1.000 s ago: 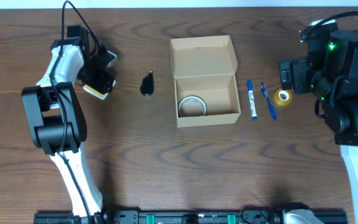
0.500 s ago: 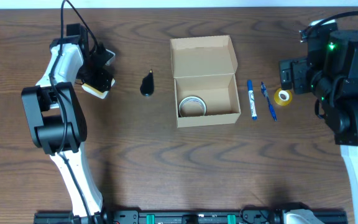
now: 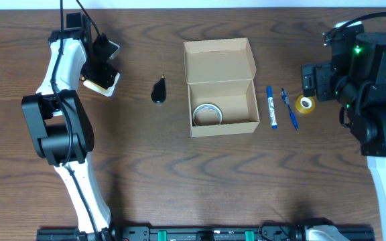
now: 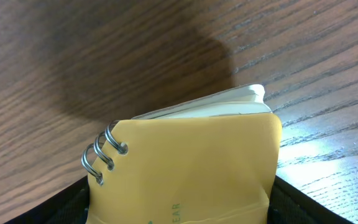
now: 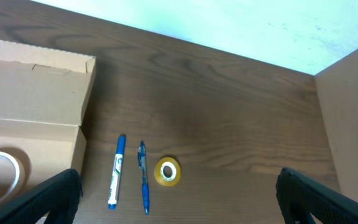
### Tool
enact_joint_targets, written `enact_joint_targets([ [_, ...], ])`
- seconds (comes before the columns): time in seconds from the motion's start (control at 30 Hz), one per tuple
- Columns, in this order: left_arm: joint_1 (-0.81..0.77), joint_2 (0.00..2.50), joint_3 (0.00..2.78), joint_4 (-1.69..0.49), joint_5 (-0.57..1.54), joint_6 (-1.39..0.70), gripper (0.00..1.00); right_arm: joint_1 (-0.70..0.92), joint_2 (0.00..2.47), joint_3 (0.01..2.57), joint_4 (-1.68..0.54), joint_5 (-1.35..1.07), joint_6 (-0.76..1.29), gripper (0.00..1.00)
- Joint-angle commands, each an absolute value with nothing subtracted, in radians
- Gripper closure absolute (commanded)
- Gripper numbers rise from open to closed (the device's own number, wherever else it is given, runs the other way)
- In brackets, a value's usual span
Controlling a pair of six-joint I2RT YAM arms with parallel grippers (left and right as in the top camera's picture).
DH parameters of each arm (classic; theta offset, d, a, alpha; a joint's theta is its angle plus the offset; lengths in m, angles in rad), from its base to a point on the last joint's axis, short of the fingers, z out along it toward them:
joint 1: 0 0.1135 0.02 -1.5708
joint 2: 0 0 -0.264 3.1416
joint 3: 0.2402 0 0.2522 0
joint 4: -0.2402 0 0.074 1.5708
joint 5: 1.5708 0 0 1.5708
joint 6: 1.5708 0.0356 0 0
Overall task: Pack container
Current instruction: 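Carry the sticky-note pad with the left gripper over the box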
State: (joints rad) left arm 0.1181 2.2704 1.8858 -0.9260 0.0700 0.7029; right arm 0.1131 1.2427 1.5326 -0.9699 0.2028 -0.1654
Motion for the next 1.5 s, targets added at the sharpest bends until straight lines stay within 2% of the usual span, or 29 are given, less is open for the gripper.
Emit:
enact_joint_targets([
  [0.0,0.097,2.288,1.940,-0.932,0.047,0.689,0.23,0.120,1.249,1.552,-0.972,0.213,-0.166,0.01],
  [0.63,-0.041,2.288,2.200,-0.999,0.015,0.624,0.22,0.120,1.279,1.552,-0.973,0.213,-0.166,0.01],
  [1.07,-0.148,2.288,2.293,-1.131,0.019,0.574,0.23,0.119,1.293,1.552,-0.961,0.214,-0.167,0.01],
  [1.47,-0.323,2.286,2.457,-1.267,0.076,0.519,0.23,0.119,1.317,1.552,-0.962,0.213,-0.166,0.01],
])
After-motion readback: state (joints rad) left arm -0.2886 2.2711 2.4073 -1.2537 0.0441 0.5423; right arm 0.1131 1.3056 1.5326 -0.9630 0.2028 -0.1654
